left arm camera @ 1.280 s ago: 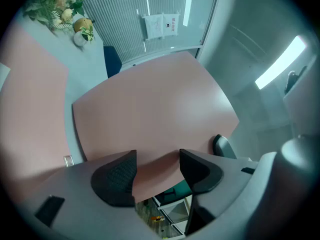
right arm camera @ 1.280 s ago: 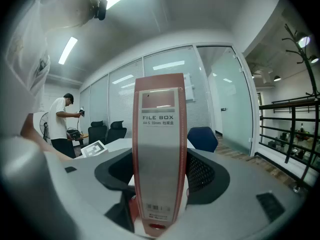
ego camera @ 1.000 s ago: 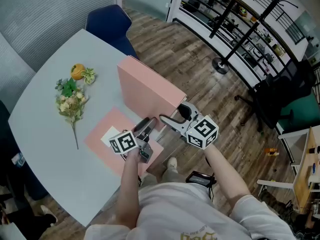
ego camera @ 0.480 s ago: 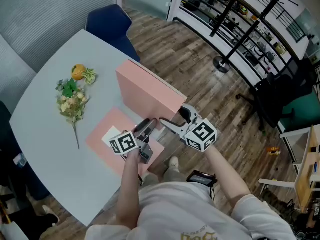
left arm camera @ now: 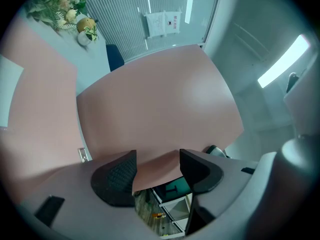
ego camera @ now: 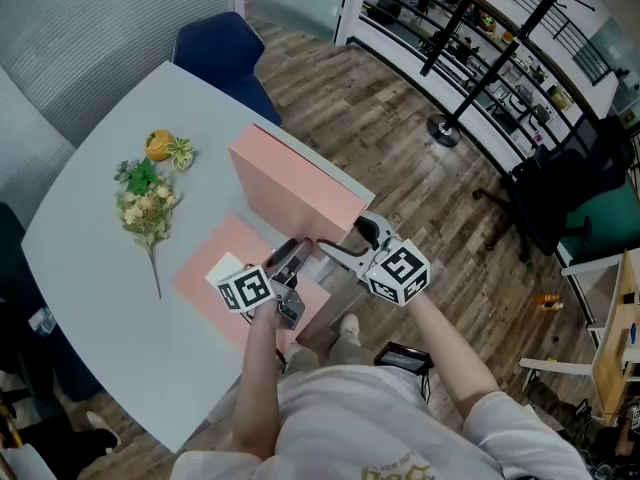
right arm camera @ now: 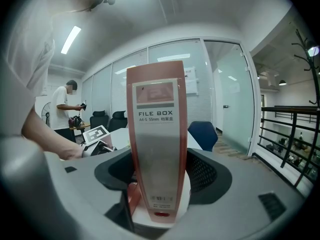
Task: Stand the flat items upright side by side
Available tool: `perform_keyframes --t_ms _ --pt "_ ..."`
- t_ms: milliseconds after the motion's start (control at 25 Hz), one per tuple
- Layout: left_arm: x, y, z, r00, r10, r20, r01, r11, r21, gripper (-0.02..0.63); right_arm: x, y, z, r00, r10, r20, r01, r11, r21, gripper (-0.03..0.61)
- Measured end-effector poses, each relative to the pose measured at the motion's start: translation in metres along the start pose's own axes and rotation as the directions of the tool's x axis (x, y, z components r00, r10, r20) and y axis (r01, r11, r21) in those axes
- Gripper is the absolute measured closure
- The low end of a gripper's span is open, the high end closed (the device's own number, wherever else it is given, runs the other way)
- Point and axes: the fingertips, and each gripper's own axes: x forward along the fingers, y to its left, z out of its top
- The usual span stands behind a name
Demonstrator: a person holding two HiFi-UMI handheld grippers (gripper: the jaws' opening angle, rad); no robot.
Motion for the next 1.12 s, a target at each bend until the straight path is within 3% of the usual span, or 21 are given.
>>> perform_keyframes --t_ms 800,1000,1120 --pt "-0.025 -0.004 0.003 1.000 0.016 0.005 -0.016 0.999 0.045 0.354 -0.026 -0.003 -0.010 0.993 -0.115 0.013 0.113 0.987 0.115 0.270" --pt "-0.036 0.003 0.002 0.995 0.082 -0.049 -0.075 0.988 0.135 0.354 -0.049 -0.006 -0.019 0.981 -0.188 0.042 0.176 0.961 0.212 0.270" --pt "-0.044 0.007 0.001 0.987 0.137 -0.085 -0.115 0.968 0.223 0.354 -0.060 -0.005 -0.031 0.975 -0.217 0.046 0.199 0.947 0.252 0.270"
